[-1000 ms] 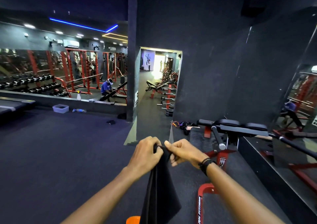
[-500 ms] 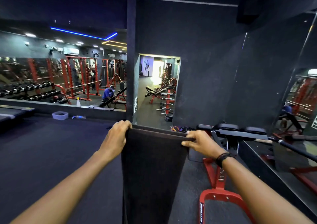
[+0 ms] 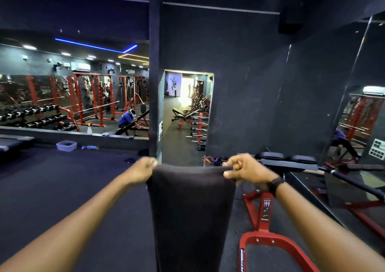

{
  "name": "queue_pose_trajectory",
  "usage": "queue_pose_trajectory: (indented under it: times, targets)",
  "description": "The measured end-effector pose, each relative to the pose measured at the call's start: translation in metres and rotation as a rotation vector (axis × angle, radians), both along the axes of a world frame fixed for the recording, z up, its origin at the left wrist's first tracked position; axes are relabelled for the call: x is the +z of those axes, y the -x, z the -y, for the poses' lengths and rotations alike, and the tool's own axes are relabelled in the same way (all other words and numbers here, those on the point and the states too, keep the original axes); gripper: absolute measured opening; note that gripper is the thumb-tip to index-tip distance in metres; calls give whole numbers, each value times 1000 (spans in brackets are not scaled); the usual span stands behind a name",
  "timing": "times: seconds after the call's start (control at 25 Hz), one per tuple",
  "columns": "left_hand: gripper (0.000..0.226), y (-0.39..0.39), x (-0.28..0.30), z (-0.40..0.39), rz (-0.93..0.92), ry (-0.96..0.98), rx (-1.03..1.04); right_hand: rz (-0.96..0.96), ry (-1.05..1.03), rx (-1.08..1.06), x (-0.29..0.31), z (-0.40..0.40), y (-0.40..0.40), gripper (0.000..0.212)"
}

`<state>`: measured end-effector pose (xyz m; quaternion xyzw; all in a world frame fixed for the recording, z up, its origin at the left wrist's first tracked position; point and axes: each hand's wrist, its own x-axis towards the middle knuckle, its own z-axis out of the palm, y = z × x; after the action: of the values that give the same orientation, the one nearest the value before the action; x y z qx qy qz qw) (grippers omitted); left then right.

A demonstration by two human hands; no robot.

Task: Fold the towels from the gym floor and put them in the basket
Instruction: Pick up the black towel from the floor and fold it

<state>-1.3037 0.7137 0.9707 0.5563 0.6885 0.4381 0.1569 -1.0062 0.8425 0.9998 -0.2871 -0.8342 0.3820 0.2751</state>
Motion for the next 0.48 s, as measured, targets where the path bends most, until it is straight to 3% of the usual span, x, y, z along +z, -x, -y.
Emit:
queue_pose_trajectory:
  times: [0.12,0.2,0.28,0.36,0.44,0.48]
  targets:
    - [19,-16,58,-7,553,-286,-132,-421,171,-4,62,-1,-3,22]
    - [60,-20,56,-6,541,-102,-316,-289,247,77,57,5,0,27]
    - [79,-24,14,-2,448,83,-356,-119,293,40,10,2,1,25]
    - [64,-26,-23,2,465,171,-292,-126,423,-22,-31,5,0,28]
    - [39,-26,-42,7,634,196,-222,-139,485,-69,-52,5,-1,33]
    - [37,-24,-43,7,690,241,-206,-130,504,-74,-53,4,-2,35]
